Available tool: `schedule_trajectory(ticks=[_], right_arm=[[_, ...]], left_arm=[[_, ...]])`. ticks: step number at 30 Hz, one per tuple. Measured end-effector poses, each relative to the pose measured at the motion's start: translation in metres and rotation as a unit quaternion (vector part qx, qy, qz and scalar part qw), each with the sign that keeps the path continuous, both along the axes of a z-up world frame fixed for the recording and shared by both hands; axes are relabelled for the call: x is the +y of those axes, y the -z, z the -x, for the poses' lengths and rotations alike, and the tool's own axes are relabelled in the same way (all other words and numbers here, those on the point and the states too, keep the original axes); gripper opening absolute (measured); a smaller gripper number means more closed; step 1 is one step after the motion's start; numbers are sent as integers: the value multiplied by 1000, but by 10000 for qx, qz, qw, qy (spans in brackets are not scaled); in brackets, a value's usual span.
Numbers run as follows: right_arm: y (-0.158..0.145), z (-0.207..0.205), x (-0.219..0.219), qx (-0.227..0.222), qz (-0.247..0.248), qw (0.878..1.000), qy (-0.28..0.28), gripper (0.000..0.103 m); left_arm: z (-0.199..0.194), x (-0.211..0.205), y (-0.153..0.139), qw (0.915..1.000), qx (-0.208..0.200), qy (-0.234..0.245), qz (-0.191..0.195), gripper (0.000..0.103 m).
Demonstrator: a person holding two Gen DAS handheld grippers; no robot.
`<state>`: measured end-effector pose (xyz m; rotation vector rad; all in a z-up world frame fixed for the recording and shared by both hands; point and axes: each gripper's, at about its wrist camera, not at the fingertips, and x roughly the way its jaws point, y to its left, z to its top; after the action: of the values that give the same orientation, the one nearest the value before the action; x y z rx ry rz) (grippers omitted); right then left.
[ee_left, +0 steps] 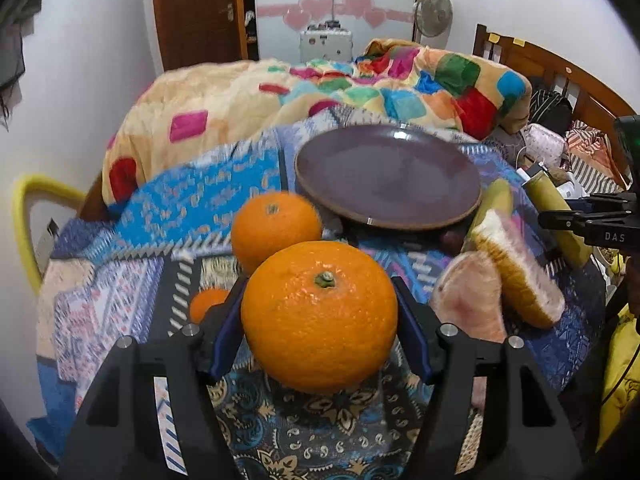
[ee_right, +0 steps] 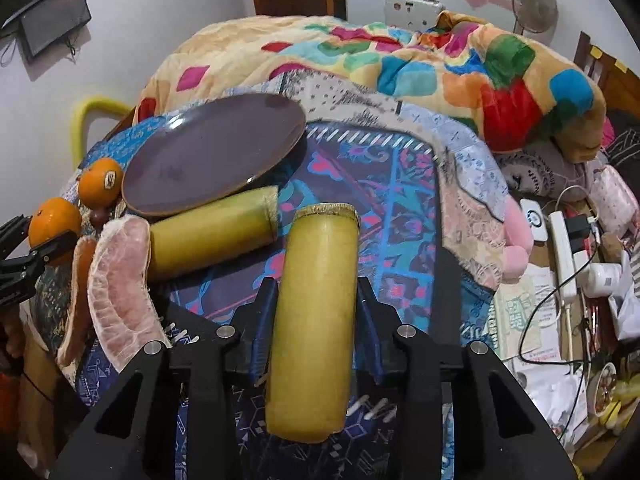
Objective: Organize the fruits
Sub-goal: 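Close right tool on yellow cylinder while left tool closes on large orange, then carry yellow cylinder onto purple plate with right tool while left places orange there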
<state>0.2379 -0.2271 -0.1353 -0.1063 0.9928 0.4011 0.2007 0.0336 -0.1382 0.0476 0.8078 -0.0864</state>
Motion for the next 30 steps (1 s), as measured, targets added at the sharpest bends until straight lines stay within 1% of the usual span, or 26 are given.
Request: schedule_trajectory(ticks=[4, 12, 17, 24, 30], right_arm=[[-16, 1, -2, -211, -4, 9998, 15, 34], [-46, -5, 3, -644, -95, 9979, -31, 34], [-62, -10, 11, -907, -156, 9957, -116, 34], [-74, -21, 25, -1101, -197, 9934, -247, 34], [-70, -36, 40, -1009, -263, 9937, -410, 34]], left_arm=[[-7, -3, -16, 9998, -161, 0, 89, 67], [-27, -13, -42, 9989, -455, 78, 100, 67], [-44, -20, -53, 9982, -585, 101, 57, 67], [-64, -29, -55, 9982, -586, 123, 21, 67], [-86, -32, -50, 9987, -503, 93, -2, 67]])
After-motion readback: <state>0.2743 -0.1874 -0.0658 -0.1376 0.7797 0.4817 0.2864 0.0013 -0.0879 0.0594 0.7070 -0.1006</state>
